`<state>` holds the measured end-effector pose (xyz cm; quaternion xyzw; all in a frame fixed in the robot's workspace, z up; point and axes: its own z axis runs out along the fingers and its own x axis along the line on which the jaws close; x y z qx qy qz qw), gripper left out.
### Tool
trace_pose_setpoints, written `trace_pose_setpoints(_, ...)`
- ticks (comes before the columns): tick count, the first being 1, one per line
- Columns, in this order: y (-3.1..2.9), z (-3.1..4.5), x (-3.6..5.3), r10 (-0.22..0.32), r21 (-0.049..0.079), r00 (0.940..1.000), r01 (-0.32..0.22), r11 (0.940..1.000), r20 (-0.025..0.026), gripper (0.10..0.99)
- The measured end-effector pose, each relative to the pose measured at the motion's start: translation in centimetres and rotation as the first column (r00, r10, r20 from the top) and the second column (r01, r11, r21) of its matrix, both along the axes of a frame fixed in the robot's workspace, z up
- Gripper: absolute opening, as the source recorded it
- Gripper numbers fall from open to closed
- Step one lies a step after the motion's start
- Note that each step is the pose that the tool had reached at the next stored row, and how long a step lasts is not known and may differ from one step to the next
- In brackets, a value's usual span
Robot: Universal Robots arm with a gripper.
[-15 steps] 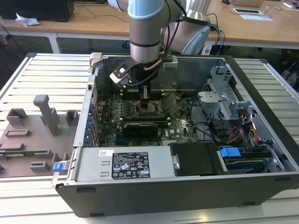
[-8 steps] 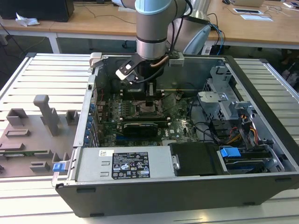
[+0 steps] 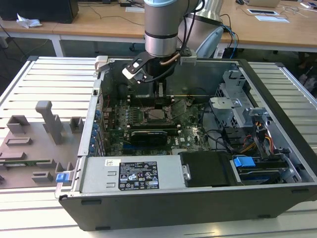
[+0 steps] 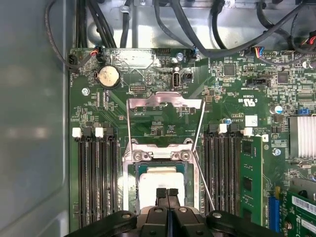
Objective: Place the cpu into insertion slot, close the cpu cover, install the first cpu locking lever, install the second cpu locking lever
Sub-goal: 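Place the cpu into insertion slot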
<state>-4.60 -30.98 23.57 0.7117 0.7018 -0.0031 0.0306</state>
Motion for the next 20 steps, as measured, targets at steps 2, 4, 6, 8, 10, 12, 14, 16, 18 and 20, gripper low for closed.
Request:
trace_pose_setpoints(2,0.0,0.17,0.0,0.0,0.0,1.0,0.0,1.0,0.0,0.106)
trace_pose_setpoints(4,0.0,0.39,0.0,0.0,0.0,1.0,0.0,1.0,0.0,0.106)
trace_pose_setpoints(6,0.0,0.56,0.0,0.0,0.0,1.0,0.0,1.0,0.0,0.106)
trace_pose_setpoints(8,0.0,0.91,0.0,0.0,0.0,1.0,0.0,1.0,0.0,0.106)
trace_pose_setpoints(10,0.0,1.46,0.0,0.0,0.0,1.0,0.0,1.0,0.0001,0.106)
trace_pose_setpoints(12,0.0,2.03,0.0,0.0,0.0,1.0,0.0,1.0,0.0,0.106)
trace_pose_setpoints(14,0.0,2.29,0.0,0.0,0.0,1.0,0.0,1.0,0.0,0.106)
trace_pose_setpoints(16,0.0,2.7,0.0,0.0,0.0,1.0,0.0,1.0,0.0,0.106)
trace_pose_setpoints(18,0.0,2.99,0.01,0.0,0.0,1.0,0.0,1.0,0.0,0.106)
trace_pose_setpoints(20,0.0,3.44,0.01,0.0,0.0,1.0,0.0,1.0,0.0,0.106)
